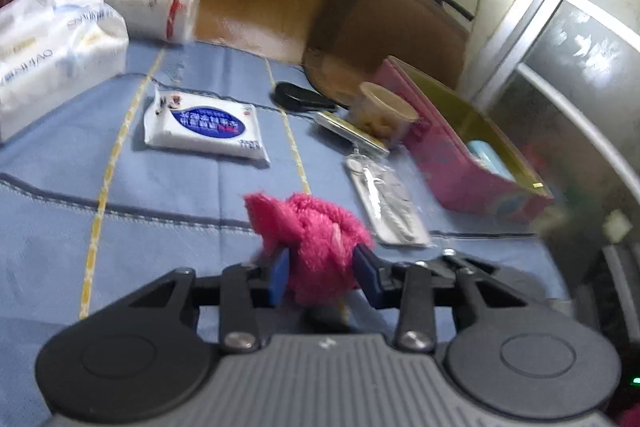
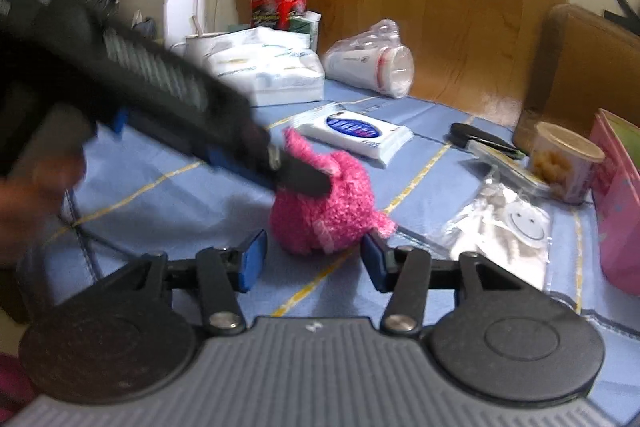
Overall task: Organize soft objects
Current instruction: 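Carry the pink towel into the pink tin and open the left tool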
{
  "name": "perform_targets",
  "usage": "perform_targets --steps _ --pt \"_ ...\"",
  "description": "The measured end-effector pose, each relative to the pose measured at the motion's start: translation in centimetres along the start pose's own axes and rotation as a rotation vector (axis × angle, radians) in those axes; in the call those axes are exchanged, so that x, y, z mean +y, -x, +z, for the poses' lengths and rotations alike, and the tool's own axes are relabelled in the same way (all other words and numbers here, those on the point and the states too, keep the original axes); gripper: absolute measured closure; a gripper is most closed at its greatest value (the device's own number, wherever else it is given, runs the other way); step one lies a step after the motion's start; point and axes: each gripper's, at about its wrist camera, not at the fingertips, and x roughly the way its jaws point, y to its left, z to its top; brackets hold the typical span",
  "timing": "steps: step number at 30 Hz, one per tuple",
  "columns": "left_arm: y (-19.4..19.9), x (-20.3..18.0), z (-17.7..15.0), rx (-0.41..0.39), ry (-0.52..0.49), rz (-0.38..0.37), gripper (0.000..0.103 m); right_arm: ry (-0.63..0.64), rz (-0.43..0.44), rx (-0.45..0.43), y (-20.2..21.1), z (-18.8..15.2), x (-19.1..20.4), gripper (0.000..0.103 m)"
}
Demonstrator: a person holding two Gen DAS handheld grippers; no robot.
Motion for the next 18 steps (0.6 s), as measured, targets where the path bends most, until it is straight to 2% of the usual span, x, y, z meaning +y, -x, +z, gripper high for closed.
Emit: perform_targets --steps 1,6,10,13,14,16,18 --pt "-0.2 -0.6 0.2 0.008 -0.023 -0.005 0.076 -0.001 -0.024 -0.012 0.2 0.0 -0.3 0.061" --pt "-1.5 -5.6 2.8 0.002 -0.161 -0.093 0.076 -0.111 -0.116 -0.116 3.0 -0.3 -4.0 0.063" --pt "-3.7 -12.0 5.4 -0.059 -0.333 -0.155 0.076 -0.126 -0.298 -0.24 6.2 0.0 -7.0 0.063" --pt "-6.1 -16.3 7.0 -0.092 -0.411 -0.199 0.076 -0.147 -0.426 -0.297 7.7 0.3 -10.0 0.063" --pt "-7.1 -17.5 7.4 -0.102 -0.434 -0.207 0.075 -0.154 -0.465 -0.308 8.0 0.3 -11.1 0.063" --pt "-9.3 -19.5 8.2 -0.116 -0.468 -0.199 0.067 -0.166 -0.543 -0.313 8.1 0.3 -13.2 0.063" --pt "-11.3 -20.7 8.5 -0.118 -0.481 -0.155 0.061 -0.189 -0.639 -0.308 7.1 0.3 -15.7 0.06"
